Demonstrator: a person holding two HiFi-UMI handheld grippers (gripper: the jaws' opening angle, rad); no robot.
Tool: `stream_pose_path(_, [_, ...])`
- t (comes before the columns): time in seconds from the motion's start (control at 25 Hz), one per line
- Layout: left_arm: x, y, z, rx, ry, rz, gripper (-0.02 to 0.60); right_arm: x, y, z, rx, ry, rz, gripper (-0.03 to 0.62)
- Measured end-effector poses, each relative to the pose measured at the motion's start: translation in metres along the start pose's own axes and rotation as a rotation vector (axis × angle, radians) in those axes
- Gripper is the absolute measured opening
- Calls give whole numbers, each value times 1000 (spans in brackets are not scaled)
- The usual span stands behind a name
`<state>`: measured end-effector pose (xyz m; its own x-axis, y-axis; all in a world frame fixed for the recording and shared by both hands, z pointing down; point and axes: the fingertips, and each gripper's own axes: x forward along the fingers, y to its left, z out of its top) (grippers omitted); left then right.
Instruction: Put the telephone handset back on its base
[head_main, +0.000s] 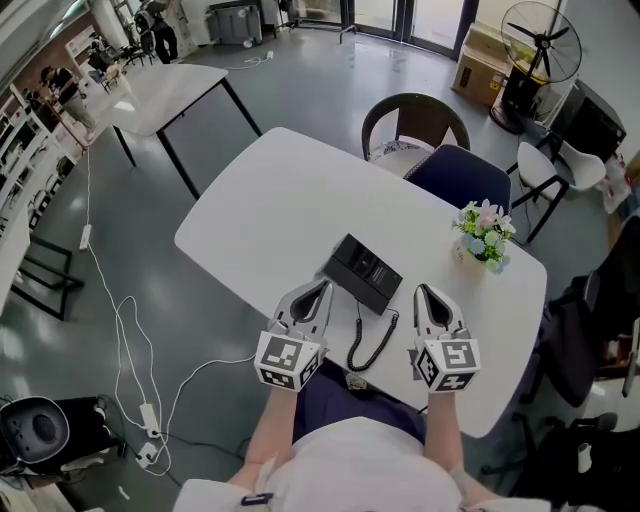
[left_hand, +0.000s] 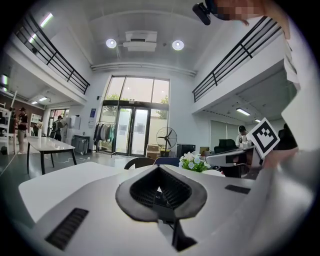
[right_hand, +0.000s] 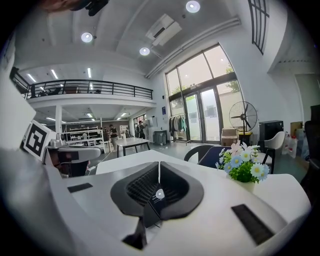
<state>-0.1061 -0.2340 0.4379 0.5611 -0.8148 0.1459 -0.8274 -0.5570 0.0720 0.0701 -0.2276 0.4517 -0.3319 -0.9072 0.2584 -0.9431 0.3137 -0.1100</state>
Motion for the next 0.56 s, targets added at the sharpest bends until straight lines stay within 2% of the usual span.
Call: stream_pose_path(0.56, [2,-3,-9,-2,35,-5,15,5,8,-2,3,11,21,35])
